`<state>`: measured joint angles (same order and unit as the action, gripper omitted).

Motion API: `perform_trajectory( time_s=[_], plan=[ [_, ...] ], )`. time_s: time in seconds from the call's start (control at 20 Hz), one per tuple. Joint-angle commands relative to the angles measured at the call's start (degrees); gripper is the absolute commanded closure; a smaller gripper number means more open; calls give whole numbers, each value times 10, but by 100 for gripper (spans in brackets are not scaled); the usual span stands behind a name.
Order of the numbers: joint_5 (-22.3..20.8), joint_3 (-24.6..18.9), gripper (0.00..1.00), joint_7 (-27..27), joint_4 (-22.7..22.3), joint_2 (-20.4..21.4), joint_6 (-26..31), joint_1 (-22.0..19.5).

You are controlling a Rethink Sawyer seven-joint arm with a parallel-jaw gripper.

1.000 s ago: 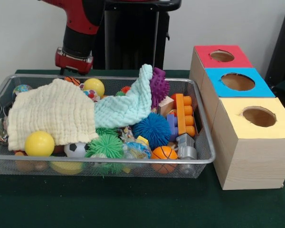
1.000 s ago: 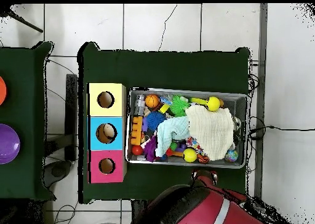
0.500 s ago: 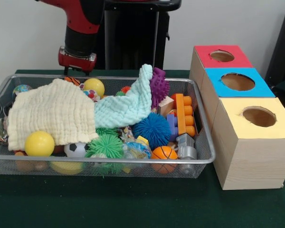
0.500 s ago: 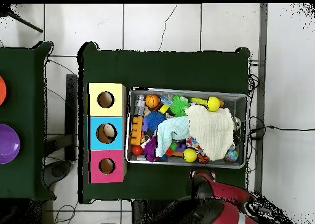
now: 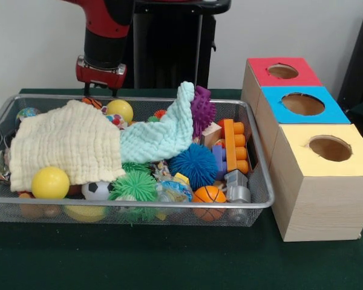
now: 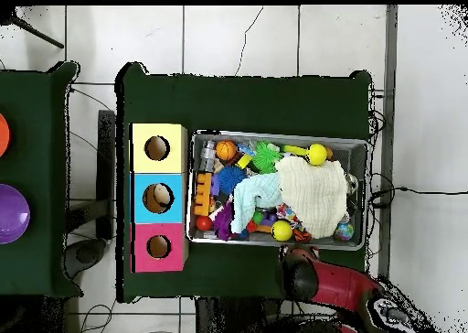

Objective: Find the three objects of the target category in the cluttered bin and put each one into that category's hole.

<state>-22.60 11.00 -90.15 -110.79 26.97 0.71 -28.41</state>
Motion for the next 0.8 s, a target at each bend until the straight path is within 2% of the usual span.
perform_trajectory(
  time_s=[0.05,0.25,0.6,0.8],
  plan=[
    [-12,-87,0,-28,36,40,50,-5],
    [-13,-89,0,-27,47,51,60,3],
    [-9,-91,0,-10,56,87,124,18],
    [-16,-95,0,-12,62,84,121,16]
  ],
)
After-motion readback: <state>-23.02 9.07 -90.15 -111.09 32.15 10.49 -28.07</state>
